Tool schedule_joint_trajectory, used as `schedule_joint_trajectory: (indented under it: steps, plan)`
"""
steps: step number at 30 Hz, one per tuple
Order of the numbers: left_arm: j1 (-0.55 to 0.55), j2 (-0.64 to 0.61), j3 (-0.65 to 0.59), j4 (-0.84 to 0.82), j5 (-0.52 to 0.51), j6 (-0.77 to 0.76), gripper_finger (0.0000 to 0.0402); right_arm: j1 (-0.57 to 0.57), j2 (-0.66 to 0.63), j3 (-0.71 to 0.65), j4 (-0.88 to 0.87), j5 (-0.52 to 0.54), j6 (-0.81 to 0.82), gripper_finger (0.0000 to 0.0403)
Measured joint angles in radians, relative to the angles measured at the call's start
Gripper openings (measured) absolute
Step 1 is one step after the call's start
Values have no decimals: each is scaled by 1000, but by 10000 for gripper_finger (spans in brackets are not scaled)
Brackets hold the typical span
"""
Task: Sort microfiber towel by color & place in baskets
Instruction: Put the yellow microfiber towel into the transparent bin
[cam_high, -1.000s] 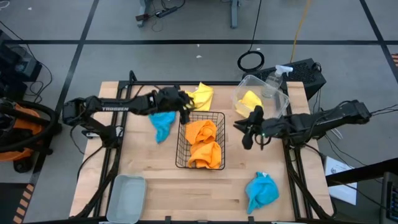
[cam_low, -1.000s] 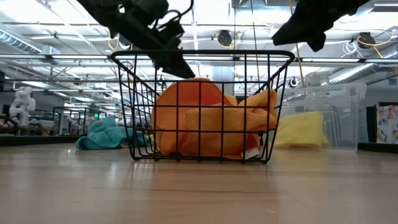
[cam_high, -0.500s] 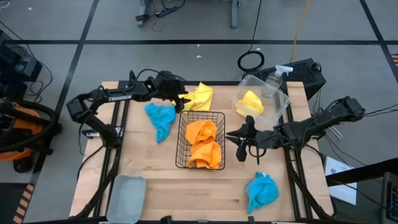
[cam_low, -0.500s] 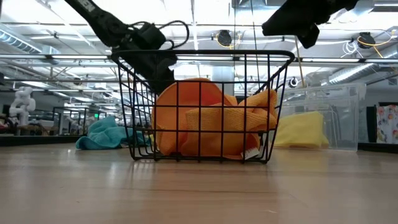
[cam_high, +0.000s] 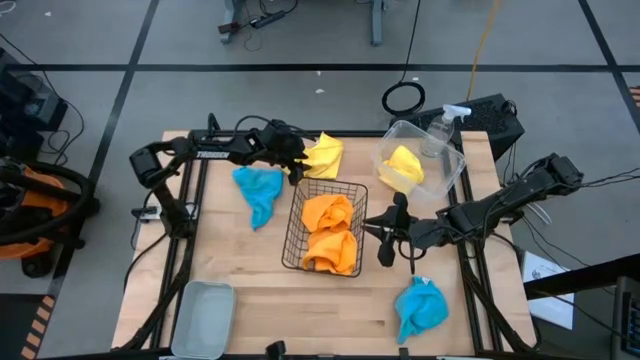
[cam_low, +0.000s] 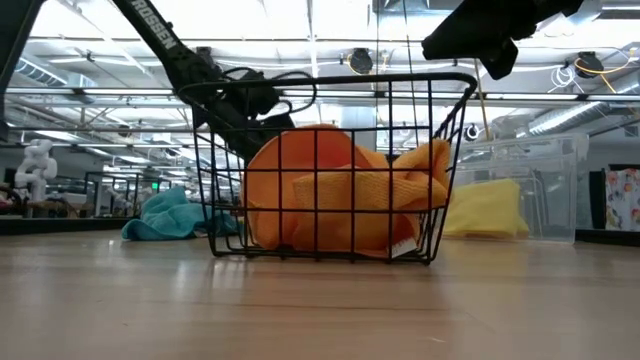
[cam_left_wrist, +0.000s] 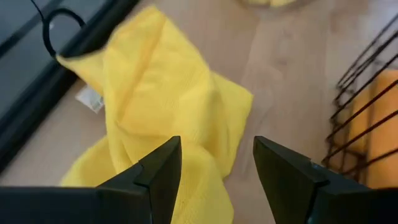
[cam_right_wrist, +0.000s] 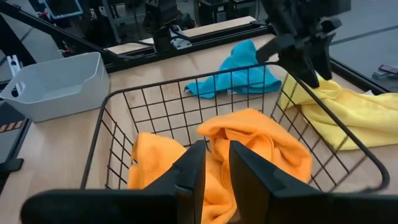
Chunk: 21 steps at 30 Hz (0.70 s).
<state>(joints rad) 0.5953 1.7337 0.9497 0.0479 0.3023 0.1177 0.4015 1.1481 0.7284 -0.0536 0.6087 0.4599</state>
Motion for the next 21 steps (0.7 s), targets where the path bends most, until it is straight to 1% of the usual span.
schedule_joint_trajectory:
  steps: [5,12,16,21]
  plan:
    - [0,30,1,23,-26,-6,203,0,0,0,7,-1,-3,63]
    - [0,32,1,23,-141,-8,203,0,0,0,15,-3,-11,63]
    - [0,42,1,22,-151,-8,203,0,0,0,24,-4,-19,63]
    - [0,93,1,25,-154,-7,203,0,0,0,28,-5,-23,63]
